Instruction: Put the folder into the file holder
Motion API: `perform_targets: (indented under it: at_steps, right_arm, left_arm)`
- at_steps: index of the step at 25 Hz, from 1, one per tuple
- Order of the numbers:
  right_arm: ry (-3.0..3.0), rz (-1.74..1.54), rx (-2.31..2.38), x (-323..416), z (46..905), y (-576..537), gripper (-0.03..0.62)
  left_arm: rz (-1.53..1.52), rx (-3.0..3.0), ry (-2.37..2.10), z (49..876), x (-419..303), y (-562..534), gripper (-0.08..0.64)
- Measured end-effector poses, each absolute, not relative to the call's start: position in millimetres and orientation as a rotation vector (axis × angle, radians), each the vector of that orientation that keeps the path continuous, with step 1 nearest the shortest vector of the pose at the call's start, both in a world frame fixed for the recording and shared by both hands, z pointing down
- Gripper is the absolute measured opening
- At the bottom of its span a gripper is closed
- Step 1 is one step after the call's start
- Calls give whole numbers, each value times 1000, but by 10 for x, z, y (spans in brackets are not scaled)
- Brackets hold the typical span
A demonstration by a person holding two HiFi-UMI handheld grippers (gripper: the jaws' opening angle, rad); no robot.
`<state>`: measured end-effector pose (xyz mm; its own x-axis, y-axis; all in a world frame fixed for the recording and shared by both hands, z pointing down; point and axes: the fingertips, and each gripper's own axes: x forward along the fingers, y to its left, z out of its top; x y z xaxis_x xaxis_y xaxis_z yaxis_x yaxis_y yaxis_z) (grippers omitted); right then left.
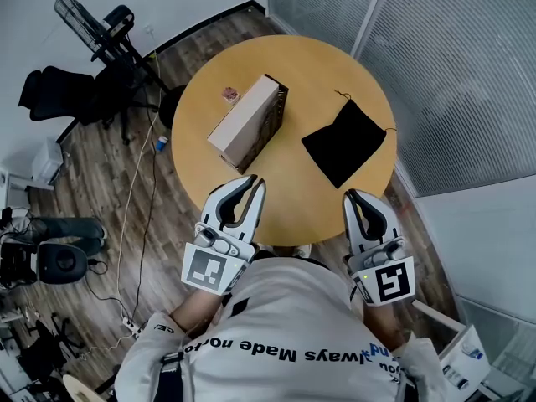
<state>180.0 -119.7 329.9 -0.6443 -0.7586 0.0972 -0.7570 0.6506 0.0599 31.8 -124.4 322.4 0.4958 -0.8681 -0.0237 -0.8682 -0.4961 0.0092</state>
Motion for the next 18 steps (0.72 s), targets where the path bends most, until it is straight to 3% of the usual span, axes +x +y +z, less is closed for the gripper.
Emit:
perform_targets:
  at_steps: [18]
  right_arm:
    - [-2757, -28, 1259, 1829, 3279, -1464, 43]
  left_arm:
    - [46, -2719, 1611, 3272, 337, -1466, 54]
